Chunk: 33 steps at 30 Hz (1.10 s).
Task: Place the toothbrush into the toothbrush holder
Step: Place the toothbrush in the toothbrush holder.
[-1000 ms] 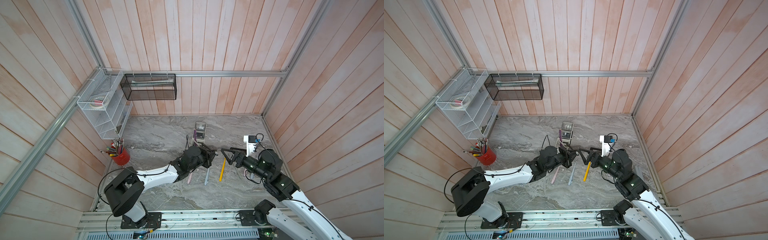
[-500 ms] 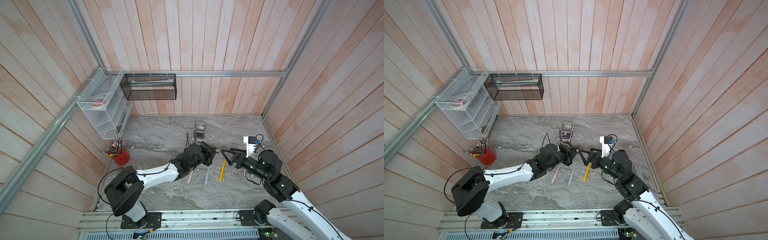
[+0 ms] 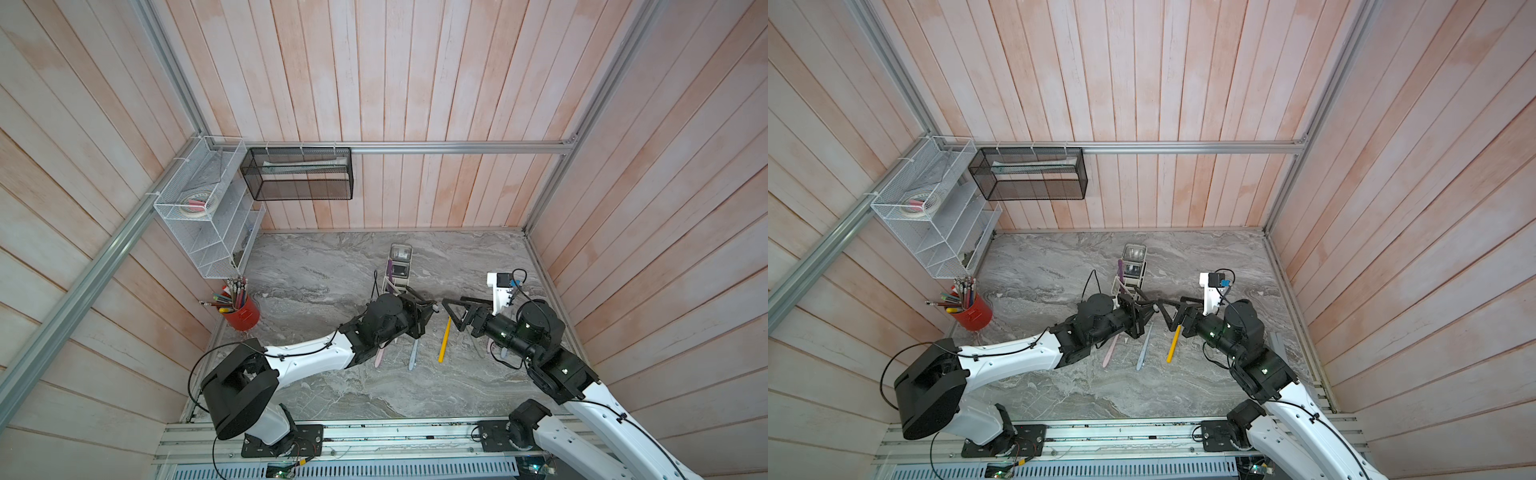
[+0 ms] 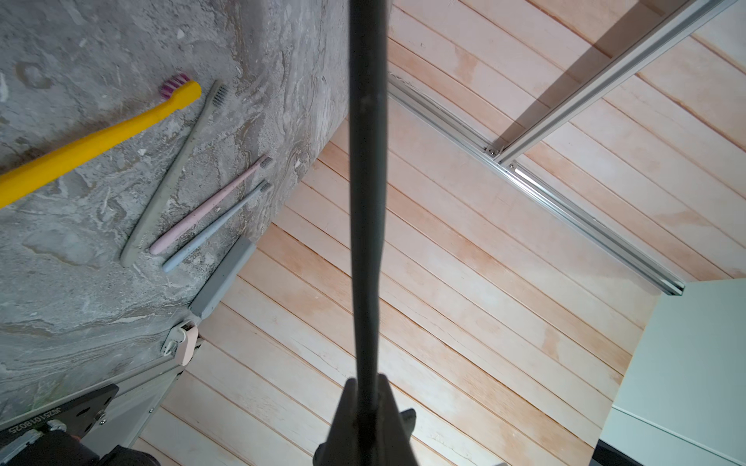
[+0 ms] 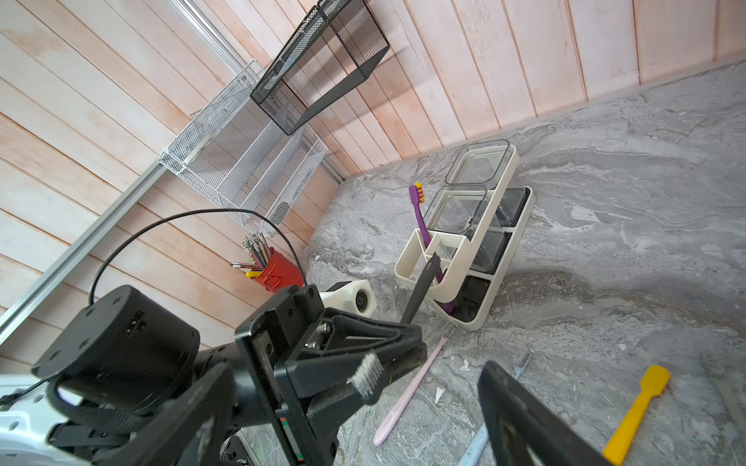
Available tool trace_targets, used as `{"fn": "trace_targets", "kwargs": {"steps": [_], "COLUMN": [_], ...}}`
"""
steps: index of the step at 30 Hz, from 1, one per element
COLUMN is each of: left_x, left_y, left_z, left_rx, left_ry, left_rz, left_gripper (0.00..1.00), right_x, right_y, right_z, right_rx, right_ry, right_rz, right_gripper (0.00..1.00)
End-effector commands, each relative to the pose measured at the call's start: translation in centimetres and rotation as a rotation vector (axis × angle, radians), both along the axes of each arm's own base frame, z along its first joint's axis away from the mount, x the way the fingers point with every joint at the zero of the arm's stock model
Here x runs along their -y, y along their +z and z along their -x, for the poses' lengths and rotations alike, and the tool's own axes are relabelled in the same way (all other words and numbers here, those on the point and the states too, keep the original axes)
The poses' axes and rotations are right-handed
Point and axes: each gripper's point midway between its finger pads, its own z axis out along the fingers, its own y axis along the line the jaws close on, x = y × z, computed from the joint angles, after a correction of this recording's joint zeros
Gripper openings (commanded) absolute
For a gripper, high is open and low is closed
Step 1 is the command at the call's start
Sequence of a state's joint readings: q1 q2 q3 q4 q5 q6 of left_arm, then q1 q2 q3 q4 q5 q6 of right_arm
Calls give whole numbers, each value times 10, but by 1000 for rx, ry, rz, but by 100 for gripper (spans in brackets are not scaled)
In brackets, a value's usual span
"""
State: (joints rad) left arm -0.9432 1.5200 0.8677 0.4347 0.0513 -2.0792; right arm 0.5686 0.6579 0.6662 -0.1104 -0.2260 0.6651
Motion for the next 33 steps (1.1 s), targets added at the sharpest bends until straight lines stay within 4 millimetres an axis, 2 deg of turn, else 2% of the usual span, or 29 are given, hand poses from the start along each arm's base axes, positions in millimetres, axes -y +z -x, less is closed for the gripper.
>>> {"fn": "trace_targets", "kwargs": {"steps": [1,13,33], "left_x": [-7,-8,-7], "left_y": [-3,-22,-43], "left_z": [0,-1,-1], "left_rx": [-116,-156,-195], "left_ry": [53,53,57], "left_rz": [70,41,29], "left_gripper": [0,0,0], "right_x": [1,0,0], "right_y": [0,2,-3], "right_z": [1,1,3], "right_rx": [-3,-2,-10], "right_ry": [2,6,8], "right_rz": [-7,-8,-18], "right_gripper": [96,95,96]}}
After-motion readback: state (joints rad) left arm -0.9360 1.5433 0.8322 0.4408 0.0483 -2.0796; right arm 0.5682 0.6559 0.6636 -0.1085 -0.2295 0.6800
